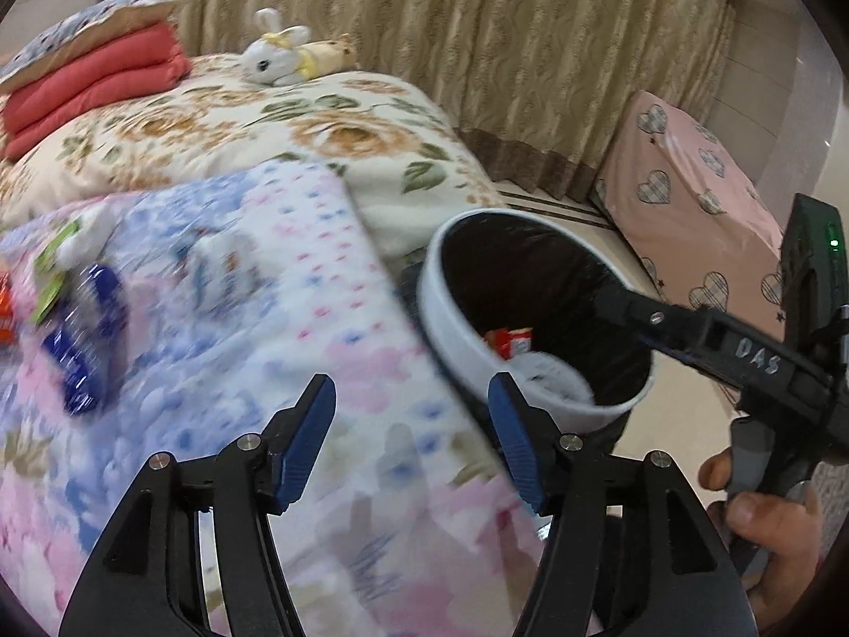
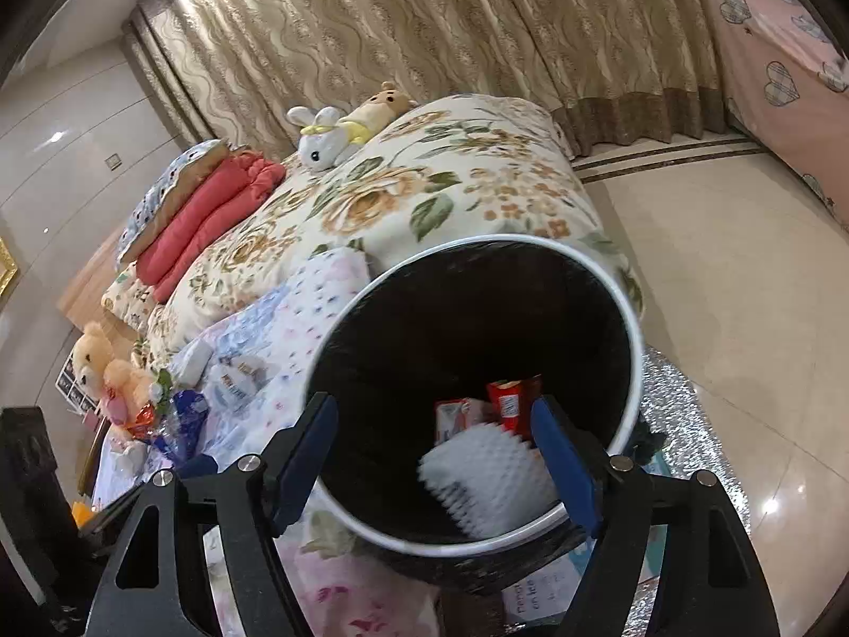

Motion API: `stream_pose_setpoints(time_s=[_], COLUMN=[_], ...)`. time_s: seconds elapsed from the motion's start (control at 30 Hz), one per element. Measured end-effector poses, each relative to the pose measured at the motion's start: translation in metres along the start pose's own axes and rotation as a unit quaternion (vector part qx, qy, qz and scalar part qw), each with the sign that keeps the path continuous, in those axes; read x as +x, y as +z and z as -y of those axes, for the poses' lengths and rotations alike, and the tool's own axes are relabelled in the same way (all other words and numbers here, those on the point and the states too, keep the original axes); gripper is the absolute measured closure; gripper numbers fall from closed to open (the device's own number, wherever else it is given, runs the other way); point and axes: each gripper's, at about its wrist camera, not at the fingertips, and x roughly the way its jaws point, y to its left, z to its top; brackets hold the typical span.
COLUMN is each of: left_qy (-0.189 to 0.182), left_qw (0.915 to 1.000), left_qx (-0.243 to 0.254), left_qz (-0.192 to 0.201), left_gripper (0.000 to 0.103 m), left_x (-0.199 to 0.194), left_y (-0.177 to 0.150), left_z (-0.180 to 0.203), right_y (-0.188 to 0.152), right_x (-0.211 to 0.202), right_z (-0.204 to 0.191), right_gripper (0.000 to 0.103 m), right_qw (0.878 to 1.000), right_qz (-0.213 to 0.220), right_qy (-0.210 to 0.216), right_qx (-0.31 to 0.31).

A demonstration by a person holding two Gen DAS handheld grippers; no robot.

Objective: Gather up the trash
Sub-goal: 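Move both tools back over the bed toward the white bag and blue bottle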

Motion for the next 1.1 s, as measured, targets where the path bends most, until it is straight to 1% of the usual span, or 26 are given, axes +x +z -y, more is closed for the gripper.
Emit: stream_pose_setpoints(time_s=[0.27,0.6,0.9,1.1], left_qy=[0.033,0.067,0.102,0.123], left_qw=[0.9985,0.9942,0.987,0.98], left_qx=[-0.043,-0.083,-0.123,-0.155], left_qz=[0.0,0.011,0.013,0.017], left_gripper=[0.042,0.042,0.042,0.042], left_x=[-0.018,-0.043,-0.061,-0.073], left_y=[-0.024,-0.045,-0.067,-0.079], left_z=[-0.048,-0.096,-0.139,-0.171], right_y=[-0.015,-0.035,-0.054,-0.07], right_x=[0.005,0.015,0.029,0.042], right_z=[-0.032,-0.076,-0.115,-0.144], right_gripper=[0.022,0.022,0.021,0.021], right_qw=[0.999,0.997,0.993,0.989], right_qz=[-0.01,-0.025,-0.048,-0.068], right_qy=[0.022,0.05,0.075,0.091], right_qx=[-0.02,-0.05,-0.073,-0.092])
